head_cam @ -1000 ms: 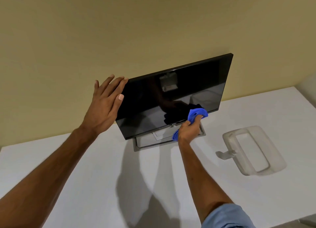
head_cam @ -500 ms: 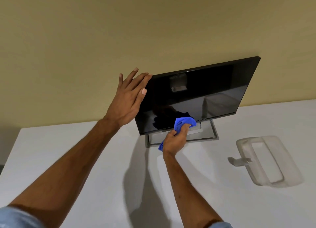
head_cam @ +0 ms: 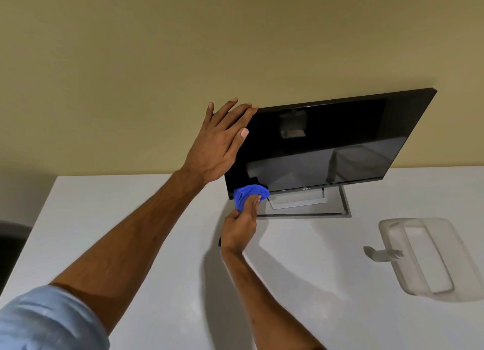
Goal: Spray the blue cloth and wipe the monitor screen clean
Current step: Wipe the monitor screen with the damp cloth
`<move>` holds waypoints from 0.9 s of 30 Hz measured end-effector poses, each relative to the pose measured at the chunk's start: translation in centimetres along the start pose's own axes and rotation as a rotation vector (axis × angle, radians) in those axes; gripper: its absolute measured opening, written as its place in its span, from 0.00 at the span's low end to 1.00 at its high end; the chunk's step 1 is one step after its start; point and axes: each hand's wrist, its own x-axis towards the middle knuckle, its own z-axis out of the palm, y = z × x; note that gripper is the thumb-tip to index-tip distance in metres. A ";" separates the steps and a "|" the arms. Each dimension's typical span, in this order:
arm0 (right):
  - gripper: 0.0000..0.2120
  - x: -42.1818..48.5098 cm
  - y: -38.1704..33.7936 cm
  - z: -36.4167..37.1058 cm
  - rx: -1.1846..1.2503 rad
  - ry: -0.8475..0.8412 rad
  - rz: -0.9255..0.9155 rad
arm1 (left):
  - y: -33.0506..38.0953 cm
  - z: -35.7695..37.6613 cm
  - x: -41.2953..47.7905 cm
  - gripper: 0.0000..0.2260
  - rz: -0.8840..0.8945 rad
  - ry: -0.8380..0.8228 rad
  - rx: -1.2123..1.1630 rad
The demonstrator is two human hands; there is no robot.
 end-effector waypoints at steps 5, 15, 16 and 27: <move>0.19 -2.3 -0.3 0.8 -0.060 -0.167 0.065 | -0.3 0.0 0.4 0.24 -0.008 -0.013 -0.001; 0.17 -3.8 -1.9 0.9 -0.219 -0.335 -0.078 | 0.0 -0.2 -0.2 0.24 -0.003 -0.030 0.010; 0.18 -3.6 -1.9 0.7 -0.227 -0.346 -0.088 | 0.1 -0.2 -0.1 0.24 -0.007 -0.032 0.011; 0.36 0.0 -0.3 -8.3 -0.260 -0.601 -0.224 | 2.0 -1.3 -0.7 0.26 -0.068 -0.076 0.080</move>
